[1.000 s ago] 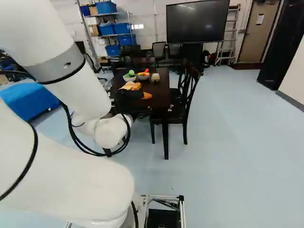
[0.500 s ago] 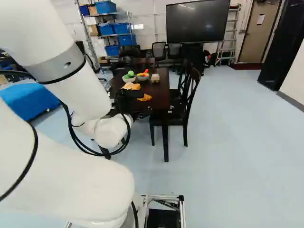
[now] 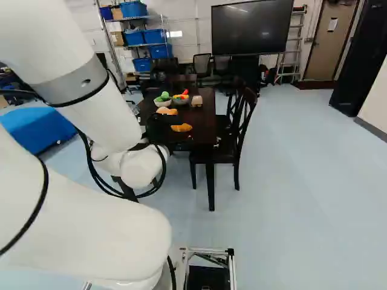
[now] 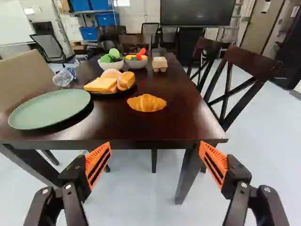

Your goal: Move the croissant to the empty plate

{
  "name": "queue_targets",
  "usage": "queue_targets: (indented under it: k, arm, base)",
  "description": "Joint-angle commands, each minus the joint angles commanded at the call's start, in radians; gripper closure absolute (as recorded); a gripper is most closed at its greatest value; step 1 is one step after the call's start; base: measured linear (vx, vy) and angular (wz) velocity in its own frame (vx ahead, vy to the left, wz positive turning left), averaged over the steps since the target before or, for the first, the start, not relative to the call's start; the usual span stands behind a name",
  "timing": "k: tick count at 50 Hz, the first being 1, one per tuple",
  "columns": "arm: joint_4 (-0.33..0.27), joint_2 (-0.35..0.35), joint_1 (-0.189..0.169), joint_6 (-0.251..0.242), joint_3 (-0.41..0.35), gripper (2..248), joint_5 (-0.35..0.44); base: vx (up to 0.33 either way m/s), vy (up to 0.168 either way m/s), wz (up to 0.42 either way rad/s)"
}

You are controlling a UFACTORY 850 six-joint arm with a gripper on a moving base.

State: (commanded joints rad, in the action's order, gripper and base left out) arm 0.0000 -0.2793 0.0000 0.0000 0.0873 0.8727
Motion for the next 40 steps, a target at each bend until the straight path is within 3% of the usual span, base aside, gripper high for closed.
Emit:
queue_targets:
  k: [40]
  arm:
    - [0.000, 0.000, 0.000, 0.000, 0.000, 3, 0.000]
  base:
    - [0.081, 0.001, -0.004]
